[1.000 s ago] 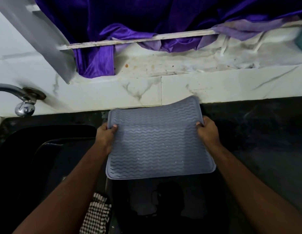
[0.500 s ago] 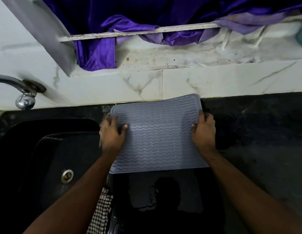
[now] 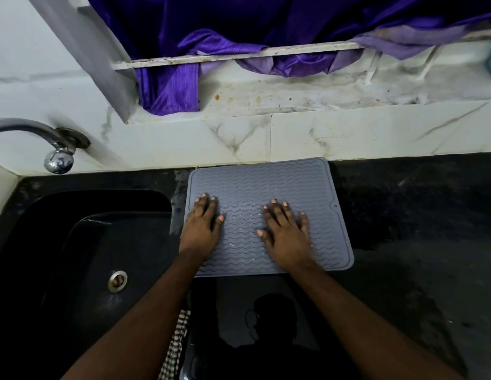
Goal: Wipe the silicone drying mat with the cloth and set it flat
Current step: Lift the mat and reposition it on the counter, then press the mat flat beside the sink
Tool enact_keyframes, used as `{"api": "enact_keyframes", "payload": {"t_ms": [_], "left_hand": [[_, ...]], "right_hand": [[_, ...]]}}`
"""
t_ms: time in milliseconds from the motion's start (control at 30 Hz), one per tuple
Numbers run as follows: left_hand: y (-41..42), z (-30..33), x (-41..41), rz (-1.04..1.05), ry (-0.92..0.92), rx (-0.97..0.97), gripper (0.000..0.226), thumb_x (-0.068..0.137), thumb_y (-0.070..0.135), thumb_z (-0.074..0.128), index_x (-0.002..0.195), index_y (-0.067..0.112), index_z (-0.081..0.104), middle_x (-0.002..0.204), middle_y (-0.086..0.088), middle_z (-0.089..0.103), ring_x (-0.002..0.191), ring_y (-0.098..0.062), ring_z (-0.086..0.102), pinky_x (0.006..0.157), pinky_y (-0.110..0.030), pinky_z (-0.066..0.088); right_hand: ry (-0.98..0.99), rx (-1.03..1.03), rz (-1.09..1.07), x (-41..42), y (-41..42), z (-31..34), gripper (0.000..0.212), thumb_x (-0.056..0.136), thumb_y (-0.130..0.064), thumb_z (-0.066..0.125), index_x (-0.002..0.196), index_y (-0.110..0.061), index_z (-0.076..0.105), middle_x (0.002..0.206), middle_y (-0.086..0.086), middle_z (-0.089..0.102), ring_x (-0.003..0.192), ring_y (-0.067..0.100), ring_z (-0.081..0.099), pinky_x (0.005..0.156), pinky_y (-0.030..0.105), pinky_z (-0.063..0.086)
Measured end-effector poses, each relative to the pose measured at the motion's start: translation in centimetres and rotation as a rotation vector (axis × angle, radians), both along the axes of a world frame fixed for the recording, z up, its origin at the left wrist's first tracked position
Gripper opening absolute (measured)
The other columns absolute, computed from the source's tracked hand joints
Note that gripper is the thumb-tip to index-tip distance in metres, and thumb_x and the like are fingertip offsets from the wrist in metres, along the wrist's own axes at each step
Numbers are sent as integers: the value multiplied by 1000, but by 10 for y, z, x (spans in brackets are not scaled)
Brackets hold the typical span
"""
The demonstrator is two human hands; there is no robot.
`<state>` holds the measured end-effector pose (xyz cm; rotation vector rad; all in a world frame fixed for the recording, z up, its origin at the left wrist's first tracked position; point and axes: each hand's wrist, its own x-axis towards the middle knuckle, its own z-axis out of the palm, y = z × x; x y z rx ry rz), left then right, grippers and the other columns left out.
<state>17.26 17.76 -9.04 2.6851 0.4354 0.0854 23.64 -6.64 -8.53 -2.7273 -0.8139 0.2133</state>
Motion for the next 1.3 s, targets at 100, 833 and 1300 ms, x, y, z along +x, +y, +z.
{"api": "enact_keyframes", "payload": {"t_ms": [100, 833, 1300], "left_hand": [[1, 0, 0, -4, 18, -20, 61, 104, 44, 45, 158, 19, 31, 166, -7, 20, 154, -26, 14, 124, -44, 20], [-14, 28, -59, 10, 14, 21, 67, 99, 60, 41, 154, 21, 39, 165, -1, 23, 151, -20, 21, 121, -36, 26], [-27, 20, -89, -61, 161, 55, 93, 90, 80, 35, 161, 31, 1, 168, 4, -11, 153, -16, -14, 121, -33, -7]], "right_hand": [[-26, 13, -20, -5, -3, -1, 64, 99, -59, 25, 156, -31, 17, 165, -5, 9, 152, 19, 2, 119, 55, -1], [-21, -80, -51, -25, -9, 11, 64, 98, -62, 9, 156, -35, 5, 165, -7, 0, 151, 17, -4, 120, 52, 3], [-93, -77, -142, -48, -13, 6, 64, 98, -59, 19, 154, -29, 26, 160, 1, 29, 147, 25, 21, 117, 52, 21]]}}
